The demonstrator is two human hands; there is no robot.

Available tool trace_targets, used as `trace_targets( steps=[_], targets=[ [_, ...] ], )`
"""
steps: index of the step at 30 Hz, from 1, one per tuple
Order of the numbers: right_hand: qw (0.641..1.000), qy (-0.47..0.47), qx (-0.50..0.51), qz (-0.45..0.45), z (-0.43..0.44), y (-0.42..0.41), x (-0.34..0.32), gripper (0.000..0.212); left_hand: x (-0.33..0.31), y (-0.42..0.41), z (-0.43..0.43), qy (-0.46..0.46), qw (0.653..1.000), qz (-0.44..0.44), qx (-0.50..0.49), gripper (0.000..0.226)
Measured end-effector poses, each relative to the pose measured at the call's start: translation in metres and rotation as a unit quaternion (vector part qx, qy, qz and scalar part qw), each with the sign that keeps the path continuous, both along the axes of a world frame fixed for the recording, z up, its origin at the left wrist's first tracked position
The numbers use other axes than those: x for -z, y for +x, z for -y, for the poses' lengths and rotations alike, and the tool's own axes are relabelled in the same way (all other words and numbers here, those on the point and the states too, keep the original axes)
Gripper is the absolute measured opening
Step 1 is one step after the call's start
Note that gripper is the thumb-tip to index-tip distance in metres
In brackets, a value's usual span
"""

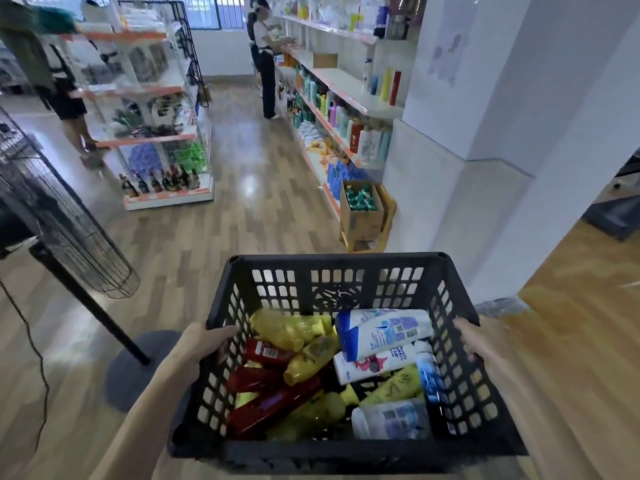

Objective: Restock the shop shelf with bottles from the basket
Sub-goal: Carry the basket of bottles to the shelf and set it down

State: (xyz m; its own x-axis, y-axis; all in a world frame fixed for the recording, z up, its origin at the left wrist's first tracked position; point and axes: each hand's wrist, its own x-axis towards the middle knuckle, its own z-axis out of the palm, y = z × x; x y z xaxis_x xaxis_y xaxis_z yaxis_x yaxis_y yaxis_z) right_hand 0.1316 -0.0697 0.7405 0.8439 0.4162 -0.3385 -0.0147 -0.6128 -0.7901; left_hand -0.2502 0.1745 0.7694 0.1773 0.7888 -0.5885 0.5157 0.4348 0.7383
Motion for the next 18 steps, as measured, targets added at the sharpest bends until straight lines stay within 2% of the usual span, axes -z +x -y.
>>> trace_targets(
  steps=[5, 10, 18],
  targets=[
    [1.000, -0.003, -0.020, 0.002, -0.052, 0.035, 0.002, 0.022, 0.003, 0.023, -0.041, 0.003, 1.000, -0.013, -0.015, 0.032],
    [0.999, -0.016, -0.035, -0.012, -0.116, 0.083, 0.015, 0.022, 0.004, 0.059, -0.082, 0.001, 1.000, -0.010, -0.029, 0.029],
    [0.997, -0.022, -0.078, 0.009, -0.215, 0.143, 0.022, 0.036, 0.005, 0.104, -0.151, -0.013, 0.997, -0.031, -0.075, 0.025]
  ],
)
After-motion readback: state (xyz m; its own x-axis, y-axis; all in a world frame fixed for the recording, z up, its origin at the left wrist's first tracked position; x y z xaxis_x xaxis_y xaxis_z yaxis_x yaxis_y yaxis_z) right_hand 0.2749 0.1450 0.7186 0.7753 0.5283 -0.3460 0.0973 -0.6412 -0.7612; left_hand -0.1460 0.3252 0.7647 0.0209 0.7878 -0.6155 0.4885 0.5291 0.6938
